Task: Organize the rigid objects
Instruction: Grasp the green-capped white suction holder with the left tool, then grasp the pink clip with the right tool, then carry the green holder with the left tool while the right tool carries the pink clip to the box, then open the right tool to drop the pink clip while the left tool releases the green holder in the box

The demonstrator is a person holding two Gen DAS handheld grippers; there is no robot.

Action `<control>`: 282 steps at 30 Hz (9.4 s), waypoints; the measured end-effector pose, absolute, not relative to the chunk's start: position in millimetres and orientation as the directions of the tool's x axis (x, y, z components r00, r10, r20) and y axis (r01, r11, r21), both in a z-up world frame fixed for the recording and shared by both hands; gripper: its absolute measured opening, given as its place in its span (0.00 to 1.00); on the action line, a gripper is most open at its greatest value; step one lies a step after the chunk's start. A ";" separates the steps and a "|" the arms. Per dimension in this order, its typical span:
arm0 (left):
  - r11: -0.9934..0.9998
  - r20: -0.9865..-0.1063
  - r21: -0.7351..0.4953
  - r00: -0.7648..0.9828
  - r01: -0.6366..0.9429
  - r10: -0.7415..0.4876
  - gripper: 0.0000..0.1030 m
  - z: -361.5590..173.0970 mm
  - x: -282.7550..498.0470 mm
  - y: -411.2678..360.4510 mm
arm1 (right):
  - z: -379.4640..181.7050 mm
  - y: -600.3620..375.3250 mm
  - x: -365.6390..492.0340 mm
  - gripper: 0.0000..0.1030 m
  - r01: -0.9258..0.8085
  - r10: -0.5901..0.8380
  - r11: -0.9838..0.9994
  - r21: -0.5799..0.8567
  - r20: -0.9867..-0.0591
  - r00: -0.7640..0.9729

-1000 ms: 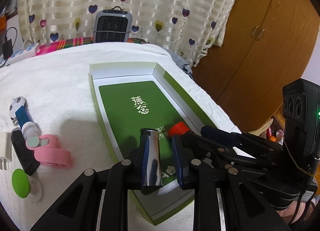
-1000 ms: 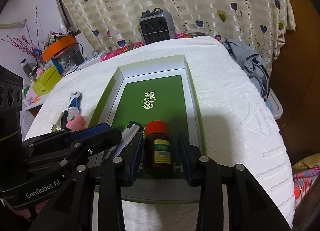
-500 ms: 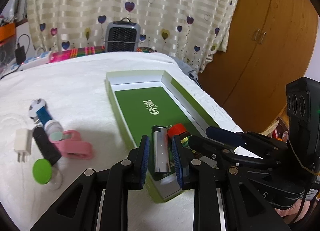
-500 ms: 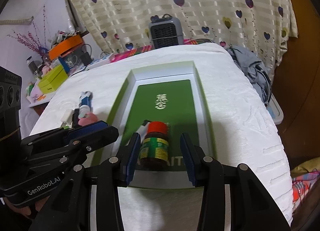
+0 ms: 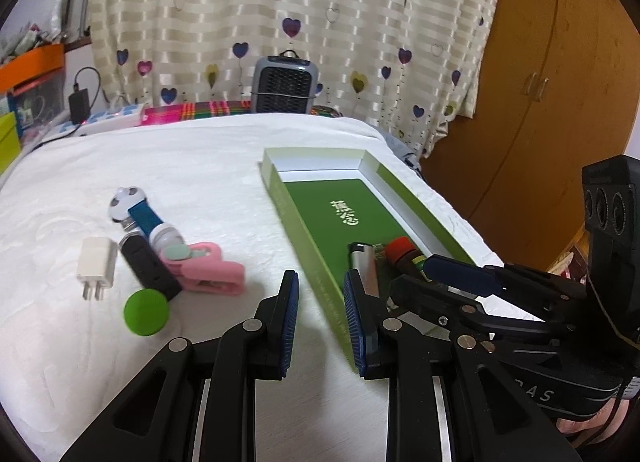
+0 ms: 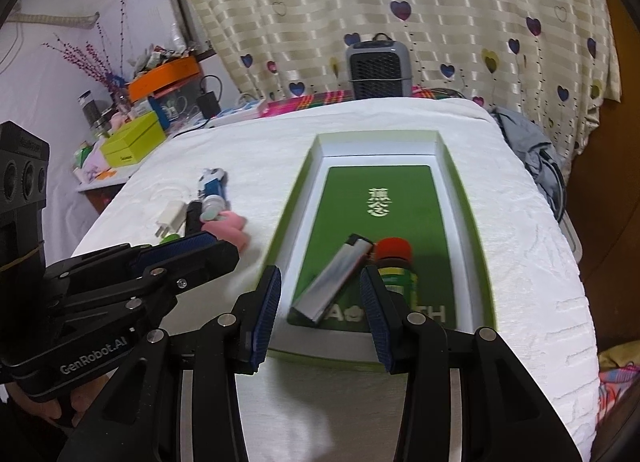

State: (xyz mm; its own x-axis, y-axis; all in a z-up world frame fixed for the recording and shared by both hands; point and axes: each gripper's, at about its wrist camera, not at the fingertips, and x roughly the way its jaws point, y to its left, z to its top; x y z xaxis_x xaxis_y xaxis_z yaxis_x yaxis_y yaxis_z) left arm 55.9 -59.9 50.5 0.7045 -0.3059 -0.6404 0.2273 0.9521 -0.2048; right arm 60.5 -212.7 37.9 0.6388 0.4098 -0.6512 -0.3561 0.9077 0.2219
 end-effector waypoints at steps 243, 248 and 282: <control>0.948 -0.673 -0.130 0.676 0.290 -0.300 0.32 32.5 112.3 -108.2 | 14.8 -251.1 100.4 0.36 -0.316 0.310 0.939 0.133 -0.721 0.620; 0.949 -0.666 -0.133 0.683 0.287 -0.300 0.33 33.7 113.2 -106.4 | 16.2 -252.1 98.6 0.41 -0.316 0.317 0.938 0.140 -0.716 0.622; 0.963 -0.655 -0.135 0.708 0.234 -0.264 0.37 42.9 88.5 -81.2 | 31.9 -250.8 76.6 0.42 -0.295 0.294 0.948 0.122 -0.693 0.659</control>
State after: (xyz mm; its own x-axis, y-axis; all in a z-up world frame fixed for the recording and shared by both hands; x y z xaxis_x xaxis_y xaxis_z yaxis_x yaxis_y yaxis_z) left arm 88.5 -81.2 42.9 0.7083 -0.2644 -0.6546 0.2342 0.9627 -0.1354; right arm 76.6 -250.8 31.9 0.6588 0.2938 -0.6926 -0.2949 0.9478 0.1215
